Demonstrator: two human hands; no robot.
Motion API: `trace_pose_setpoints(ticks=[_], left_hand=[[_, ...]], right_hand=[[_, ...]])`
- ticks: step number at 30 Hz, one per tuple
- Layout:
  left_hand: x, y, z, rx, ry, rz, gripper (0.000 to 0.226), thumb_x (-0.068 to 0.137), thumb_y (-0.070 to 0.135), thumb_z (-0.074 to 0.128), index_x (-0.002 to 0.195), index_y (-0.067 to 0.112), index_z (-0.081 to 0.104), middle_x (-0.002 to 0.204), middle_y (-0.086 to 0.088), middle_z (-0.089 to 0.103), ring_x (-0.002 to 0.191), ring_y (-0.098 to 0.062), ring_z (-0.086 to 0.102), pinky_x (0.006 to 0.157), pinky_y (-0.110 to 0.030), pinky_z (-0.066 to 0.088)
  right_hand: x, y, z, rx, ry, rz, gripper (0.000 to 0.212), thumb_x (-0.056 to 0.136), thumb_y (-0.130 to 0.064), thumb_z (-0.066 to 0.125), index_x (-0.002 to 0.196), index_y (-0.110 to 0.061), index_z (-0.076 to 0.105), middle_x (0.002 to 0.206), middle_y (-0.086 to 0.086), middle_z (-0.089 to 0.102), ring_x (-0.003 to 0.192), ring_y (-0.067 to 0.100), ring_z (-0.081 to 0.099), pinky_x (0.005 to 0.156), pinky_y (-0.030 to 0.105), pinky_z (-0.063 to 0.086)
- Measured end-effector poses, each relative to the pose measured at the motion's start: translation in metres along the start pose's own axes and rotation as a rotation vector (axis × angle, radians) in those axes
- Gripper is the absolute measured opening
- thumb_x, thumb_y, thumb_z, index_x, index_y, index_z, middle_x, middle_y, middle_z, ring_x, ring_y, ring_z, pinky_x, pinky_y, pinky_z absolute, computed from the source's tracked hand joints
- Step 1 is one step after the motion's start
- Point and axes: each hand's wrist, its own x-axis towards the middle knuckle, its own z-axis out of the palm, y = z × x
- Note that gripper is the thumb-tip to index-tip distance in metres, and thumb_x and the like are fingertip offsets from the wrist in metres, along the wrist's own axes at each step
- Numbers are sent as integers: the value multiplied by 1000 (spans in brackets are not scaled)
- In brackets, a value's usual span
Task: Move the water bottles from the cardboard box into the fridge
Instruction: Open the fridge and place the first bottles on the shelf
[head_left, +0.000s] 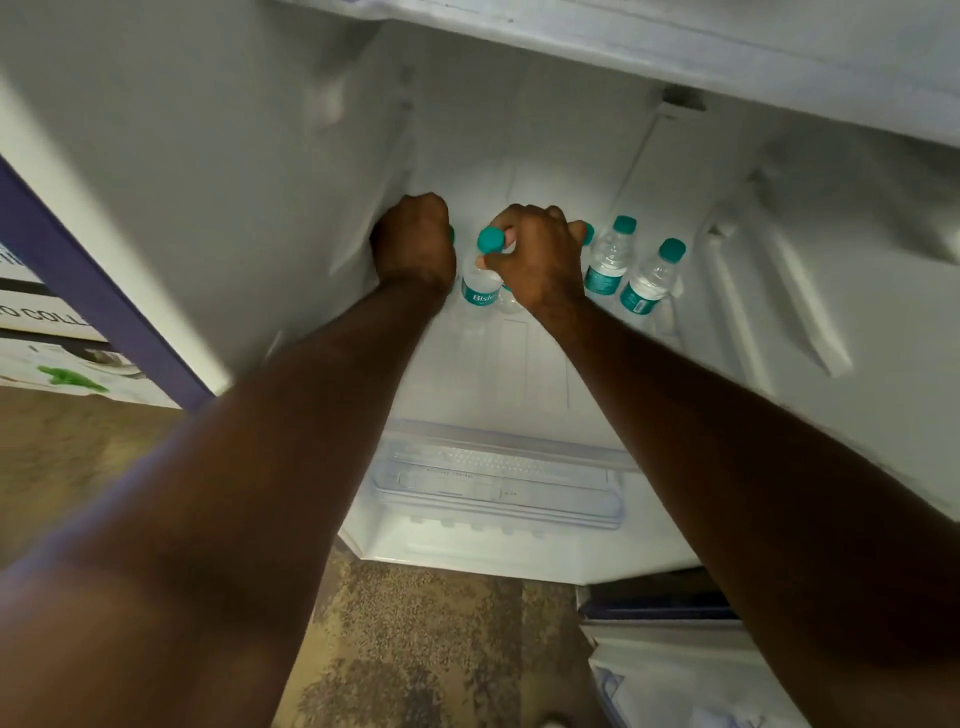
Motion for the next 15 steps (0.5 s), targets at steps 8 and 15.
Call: trace_pose_setpoints(ticks=[8, 15], left_hand=[[-43, -20, 0, -454, -10, -35, 39, 88, -2, 70, 123, 13, 70, 121, -8, 71, 104, -25, 70, 98, -39, 56], [-79, -36, -11, -550, -135, 92, 41, 88, -9, 68, 121, 15, 71, 127, -1, 67, 108, -13, 63, 94, -3, 40]], right_hand=[[-48, 3, -11, 574, 70, 169, 36, 78, -28, 85, 104, -13, 65, 106, -3, 68, 97, 13, 64, 90, 25, 55], [-93, 20, -6, 647, 79, 190, 39, 80, -27, 84, 106, -10, 60, 104, -4, 68, 95, 14, 68, 88, 26, 57]])
